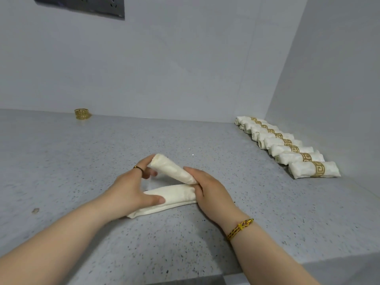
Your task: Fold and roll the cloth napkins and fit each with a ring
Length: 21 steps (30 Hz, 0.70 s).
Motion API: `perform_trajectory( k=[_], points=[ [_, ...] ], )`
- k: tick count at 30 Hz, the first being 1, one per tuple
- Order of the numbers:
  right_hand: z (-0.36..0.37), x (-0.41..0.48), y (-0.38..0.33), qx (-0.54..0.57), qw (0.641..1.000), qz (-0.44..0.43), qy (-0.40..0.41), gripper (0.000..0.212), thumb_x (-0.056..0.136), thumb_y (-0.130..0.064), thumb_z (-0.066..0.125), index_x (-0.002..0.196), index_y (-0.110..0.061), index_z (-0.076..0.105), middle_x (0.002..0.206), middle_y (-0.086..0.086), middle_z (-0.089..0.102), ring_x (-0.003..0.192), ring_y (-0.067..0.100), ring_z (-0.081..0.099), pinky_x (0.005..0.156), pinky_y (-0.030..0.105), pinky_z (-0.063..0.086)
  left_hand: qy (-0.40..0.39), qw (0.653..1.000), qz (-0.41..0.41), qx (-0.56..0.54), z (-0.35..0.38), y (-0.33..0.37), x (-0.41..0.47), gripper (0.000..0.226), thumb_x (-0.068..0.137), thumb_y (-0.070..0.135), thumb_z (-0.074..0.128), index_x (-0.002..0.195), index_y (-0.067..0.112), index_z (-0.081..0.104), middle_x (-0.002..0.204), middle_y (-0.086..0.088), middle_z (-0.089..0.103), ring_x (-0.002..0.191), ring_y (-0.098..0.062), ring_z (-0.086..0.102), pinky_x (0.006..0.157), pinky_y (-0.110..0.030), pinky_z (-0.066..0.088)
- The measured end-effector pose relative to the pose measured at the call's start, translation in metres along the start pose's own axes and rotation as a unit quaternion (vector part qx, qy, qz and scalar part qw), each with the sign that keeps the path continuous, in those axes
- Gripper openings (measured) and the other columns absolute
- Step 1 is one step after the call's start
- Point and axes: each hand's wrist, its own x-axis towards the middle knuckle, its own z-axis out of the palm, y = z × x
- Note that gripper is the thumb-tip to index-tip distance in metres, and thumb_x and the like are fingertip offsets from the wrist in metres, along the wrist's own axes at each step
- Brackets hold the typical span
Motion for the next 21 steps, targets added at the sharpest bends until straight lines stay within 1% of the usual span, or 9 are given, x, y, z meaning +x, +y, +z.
perform_trajectory(
  k=[5,7,9,11,13,15,17,19,21],
  points=[
    [0.01,-0.004,-0.006,-0.068,0.994,-0.08,-0.039,0.057,0.08,-0.01,0.028,0.134,-0.019,0.043,0.139,0.002,0.045,0.123,0.022,0.043,0.098,0.019,0.023,0.01,0.997,-0.029,-0.068,-0.002,-0.022,-0.013,0.085,0.069,0.02,0.077,0.125,0.045,0.018,0.095,0.022,0.045,0.101,-0.009,0.049,0.084,-0.018,0.034],
    [0.011,-0.003,-0.006,-0.086,0.991,-0.091,-0.054,0.056,0.076,-0.004,0.036,0.128,-0.016,0.051,0.133,0.008,0.052,0.116,0.029,0.051,0.101,0.033,0.032,0.012,0.996,-0.028,-0.08,-0.001,-0.026,-0.013,0.085,0.067,0.023,0.08,0.123,0.047,0.021,0.101,0.015,0.051,0.103,-0.011,0.053,0.085,-0.019,0.037],
    [0.013,-0.002,-0.004,-0.145,0.979,-0.128,-0.058,0.058,0.065,0.006,0.054,0.119,-0.015,0.06,0.12,0.01,0.062,0.1,0.03,0.063,0.087,0.043,0.047,0.002,0.997,-0.03,-0.076,-0.002,-0.025,-0.014,0.089,0.059,0.035,0.079,0.128,0.045,0.024,0.105,0.02,0.05,0.106,-0.009,0.052,0.086,-0.018,0.037],
    [0.016,-0.001,-0.003,-0.202,0.967,-0.147,-0.047,0.063,0.046,0.002,0.07,0.106,-0.018,0.067,0.102,0.004,0.071,0.077,0.022,0.069,0.066,0.035,0.055,-0.012,1.0,-0.003,-0.021,-0.005,-0.019,-0.019,0.093,0.056,0.049,0.073,0.132,0.044,0.02,0.108,0.032,0.04,0.11,-0.004,0.045,0.093,-0.017,0.032],
    [0.017,-0.002,-0.006,-0.224,0.96,-0.16,-0.042,0.064,0.038,-0.005,0.076,0.1,-0.023,0.069,0.094,-0.002,0.072,0.067,0.016,0.069,0.057,0.027,0.055,0.014,0.995,0.052,0.089,-0.005,-0.006,-0.025,0.09,0.052,0.067,0.048,0.131,0.045,0.009,0.123,0.034,0.026,0.119,0.002,0.03,0.103,-0.013,0.016],
    [0.018,-0.002,-0.008,-0.235,0.956,-0.174,-0.029,0.057,0.043,-0.008,0.071,0.099,-0.023,0.07,0.093,-0.002,0.073,0.067,0.017,0.068,0.057,0.027,0.054,0.093,0.963,0.132,0.217,-0.001,0.005,-0.028,0.088,0.057,0.065,0.031,0.138,0.036,0.013,0.135,0.022,0.028,0.119,0.001,0.023,0.104,-0.011,0.004],
    [0.018,-0.002,-0.006,-0.222,0.958,-0.179,-0.032,0.054,0.05,-0.004,0.066,0.102,-0.019,0.068,0.096,0.003,0.072,0.07,0.023,0.068,0.062,0.033,0.055,0.121,0.93,0.181,0.298,0.005,0.011,-0.023,0.073,0.067,0.054,0.035,0.131,0.02,0.041,0.125,0.003,0.057,0.116,-0.01,0.038,0.104,-0.024,0.011],
    [0.017,-0.002,-0.008,-0.225,0.959,-0.166,-0.044,0.05,0.056,-0.003,0.063,0.104,-0.017,0.067,0.098,0.004,0.071,0.072,0.025,0.067,0.065,0.034,0.054,0.089,0.916,0.18,0.348,0.012,0.02,-0.02,0.056,0.076,0.047,0.036,0.121,0.019,0.055,0.116,0.003,0.064,0.114,-0.014,0.053,0.104,-0.031,0.017],
    [0.016,-0.001,-0.008,-0.21,0.964,-0.152,-0.056,0.049,0.065,-0.001,0.054,0.11,-0.015,0.064,0.108,0.006,0.068,0.085,0.027,0.065,0.077,0.035,0.051,0.048,0.921,0.161,0.35,0.015,0.023,-0.016,0.046,0.091,0.041,0.037,0.133,0.025,0.043,0.13,0.011,0.052,0.124,-0.009,0.044,0.11,-0.029,0.01]
  ],
)
